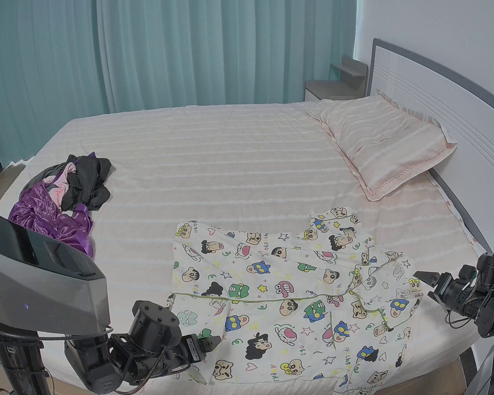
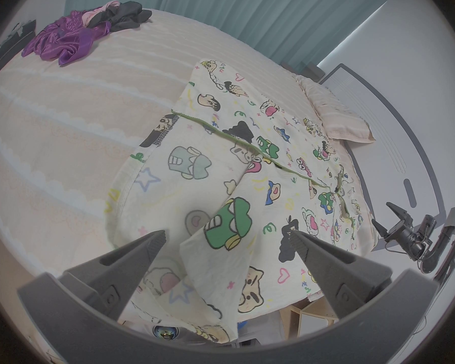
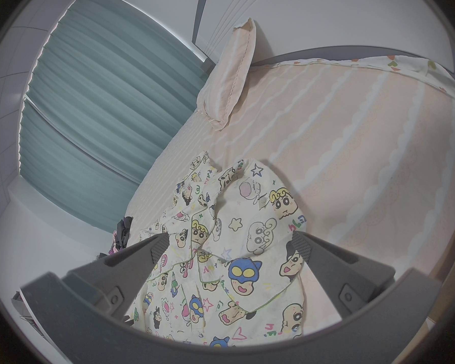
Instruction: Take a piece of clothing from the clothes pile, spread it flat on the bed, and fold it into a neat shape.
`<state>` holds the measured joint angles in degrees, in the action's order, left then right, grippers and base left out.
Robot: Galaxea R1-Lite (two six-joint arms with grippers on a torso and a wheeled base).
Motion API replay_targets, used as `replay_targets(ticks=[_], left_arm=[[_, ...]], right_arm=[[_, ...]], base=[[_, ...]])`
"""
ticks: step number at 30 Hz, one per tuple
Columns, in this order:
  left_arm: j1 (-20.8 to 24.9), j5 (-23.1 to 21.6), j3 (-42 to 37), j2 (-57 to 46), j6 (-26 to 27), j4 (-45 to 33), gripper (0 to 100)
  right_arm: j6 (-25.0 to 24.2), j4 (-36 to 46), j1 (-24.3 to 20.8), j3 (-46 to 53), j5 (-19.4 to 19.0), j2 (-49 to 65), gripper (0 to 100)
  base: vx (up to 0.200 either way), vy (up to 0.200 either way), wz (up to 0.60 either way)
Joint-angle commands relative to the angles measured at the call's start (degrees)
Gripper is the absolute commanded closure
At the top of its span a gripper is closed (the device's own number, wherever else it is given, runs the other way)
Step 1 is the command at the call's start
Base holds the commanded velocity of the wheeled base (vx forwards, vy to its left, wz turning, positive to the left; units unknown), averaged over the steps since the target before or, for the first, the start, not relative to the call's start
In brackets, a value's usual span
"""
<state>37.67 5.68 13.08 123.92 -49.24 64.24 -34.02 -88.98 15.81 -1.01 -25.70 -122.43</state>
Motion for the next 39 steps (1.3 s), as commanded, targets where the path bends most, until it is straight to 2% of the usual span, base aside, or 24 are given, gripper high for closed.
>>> replay_targets(ticks=[1, 8, 9, 13, 19, 26, 30, 34, 39], left_arm=[[-0.2, 0.0, 0.3, 1.9, -0.1, 0.0, 0], [-0.1, 0.0, 0.4, 1.9, -0.2, 0.0, 0], [-0.1, 0.0, 0.5, 1.9, -0.2, 0.0, 100], [-0.1, 0.1, 0.5, 1.9, -0.2, 0.0, 100], [-0.3, 3.7, 0.8, 1.7, -2.2, 0.0, 100], [-2.1, 3.8, 0.5, -2.7, -1.7, 0.1, 100], [-4.5, 3.7, 0.5, -5.4, 1.1, 0.1, 100], [-8.8, 2.8, 0.5, -6.6, 8.2, 0.3, 100], [-12.7, 0.4, 0.7, -6.7, 12.8, 0.8, 100]], right_arm=[[0.0, -0.8, 0.1, 1.0, -0.1, 0.0, 0], [0.0, -0.8, 0.1, 1.0, -0.1, 0.1, 0], [0.0, -0.8, 0.1, 1.0, 0.0, 0.1, 0], [0.0, -0.8, 0.2, 1.0, -0.1, 0.1, 0], [0.0, -0.8, 0.2, 1.0, -0.1, 0.2, 0], [-0.1, -0.8, 0.2, 1.0, 0.0, 0.6, 0], [-0.1, -0.8, 0.2, 1.0, 0.0, 0.6, 0], [-0.1, -0.8, 0.2, 1.0, 0.0, 0.6, 0], [-0.1, -0.8, 0.2, 1.0, 0.0, 0.7, 0]], base=[[0.0, 0.0, 0.0], [0.0, 0.0, 0.0], [0.0, 0.0, 0.0], [0.0, 0.0, 0.0], [0.0, 0.0, 0.0], [0.0, 0.0, 0.0], [0.0, 0.0, 0.0], [0.0, 0.0, 0.0], [0.0, 0.0, 0.0]])
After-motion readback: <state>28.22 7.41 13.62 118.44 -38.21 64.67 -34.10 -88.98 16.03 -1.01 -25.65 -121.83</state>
